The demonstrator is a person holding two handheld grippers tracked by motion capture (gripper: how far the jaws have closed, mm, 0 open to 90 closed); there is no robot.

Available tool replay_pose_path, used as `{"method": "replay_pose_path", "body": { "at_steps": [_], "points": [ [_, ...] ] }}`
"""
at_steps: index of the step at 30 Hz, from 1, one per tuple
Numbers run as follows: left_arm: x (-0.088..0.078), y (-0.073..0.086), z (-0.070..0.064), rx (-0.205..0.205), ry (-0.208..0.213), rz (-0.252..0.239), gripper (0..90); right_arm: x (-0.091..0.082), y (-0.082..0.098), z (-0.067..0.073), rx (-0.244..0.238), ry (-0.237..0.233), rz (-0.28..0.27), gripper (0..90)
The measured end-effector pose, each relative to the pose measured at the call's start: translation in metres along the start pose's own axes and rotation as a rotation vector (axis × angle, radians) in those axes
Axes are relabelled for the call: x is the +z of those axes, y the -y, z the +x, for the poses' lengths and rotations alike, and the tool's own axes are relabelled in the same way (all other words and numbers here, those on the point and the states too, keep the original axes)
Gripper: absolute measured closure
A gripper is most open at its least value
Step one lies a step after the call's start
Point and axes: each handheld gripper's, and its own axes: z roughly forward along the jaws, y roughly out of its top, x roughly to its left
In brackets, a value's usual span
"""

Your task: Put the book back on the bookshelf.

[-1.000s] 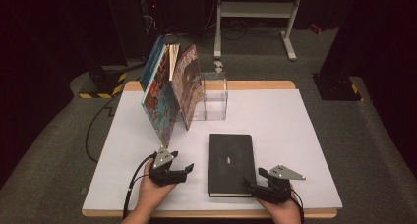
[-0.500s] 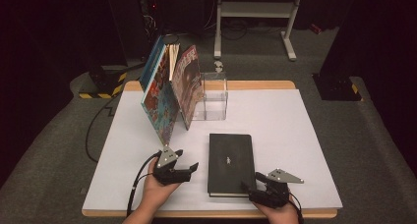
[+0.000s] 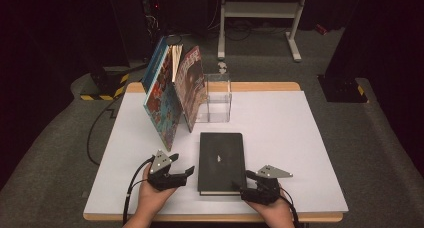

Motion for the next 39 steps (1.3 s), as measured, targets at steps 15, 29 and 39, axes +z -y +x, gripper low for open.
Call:
{"method": "replay_pose_path", "body": {
  "at_steps": [15,29,39],
  "points": [
    [0.018,0.001,-0.011,-0.022,0.067,0.036,23.1,-0.007,0.016,0.012,-0.085,0.027,0.035,31.8],
    [0.046,-0.006,-0.013,-0.061,0.081,0.048,22.9,-0.003,0.009,0.009,-0.090,0.028,0.028,33.2],
    [0.064,-0.003,-0.008,-0.108,0.083,0.086,20.3,-0.002,-0.009,0.003,-0.055,0.043,-0.015,32.8]
  ]
}}
